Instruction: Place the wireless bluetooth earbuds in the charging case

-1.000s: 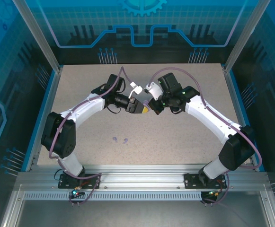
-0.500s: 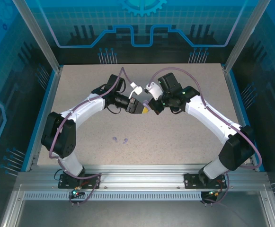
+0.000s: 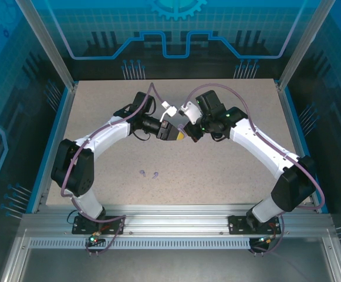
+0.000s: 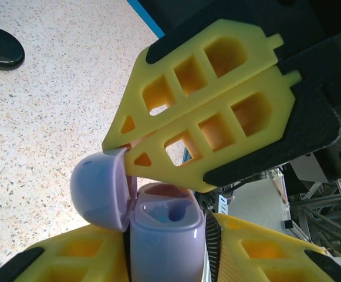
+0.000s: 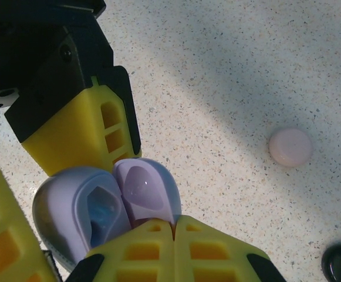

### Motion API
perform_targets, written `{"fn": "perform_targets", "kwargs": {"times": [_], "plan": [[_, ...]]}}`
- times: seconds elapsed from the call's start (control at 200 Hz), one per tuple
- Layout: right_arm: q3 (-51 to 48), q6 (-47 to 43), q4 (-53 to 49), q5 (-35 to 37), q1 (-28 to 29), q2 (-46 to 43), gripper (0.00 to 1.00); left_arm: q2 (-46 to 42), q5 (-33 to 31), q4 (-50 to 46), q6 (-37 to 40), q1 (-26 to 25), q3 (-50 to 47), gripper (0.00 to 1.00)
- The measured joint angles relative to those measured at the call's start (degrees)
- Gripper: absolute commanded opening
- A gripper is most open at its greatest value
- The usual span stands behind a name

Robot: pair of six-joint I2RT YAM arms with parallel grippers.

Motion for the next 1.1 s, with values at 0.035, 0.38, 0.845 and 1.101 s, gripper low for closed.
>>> {"fn": "perform_targets", "kwargs": {"times": [0.035, 0.38, 0.845, 1.101], "plan": [[0.00, 0.00, 0.00, 0.00, 0.00, 0.00, 0.00, 0.00, -0.24, 0.02, 0.00, 0.00, -0.02, 0.31], [0.00, 0.26, -0.22, 0.48, -0.02, 0.00, 0.00, 0.00, -0.61, 1.14, 0.00, 0.02, -0.70, 0.00], [0.00, 8.15, 0.50, -2.29, -7.06, -5.16, 0.65, -3.28, -3.61, 6.14, -1.60, 2.23, -7.06, 0.00], [-0.57, 16.63, 0.52, -4.79, -8.70, -10.95, 0.72, -12.26, -10.51, 15.96, -4.59, 3.96, -14.64, 0.00]]}}
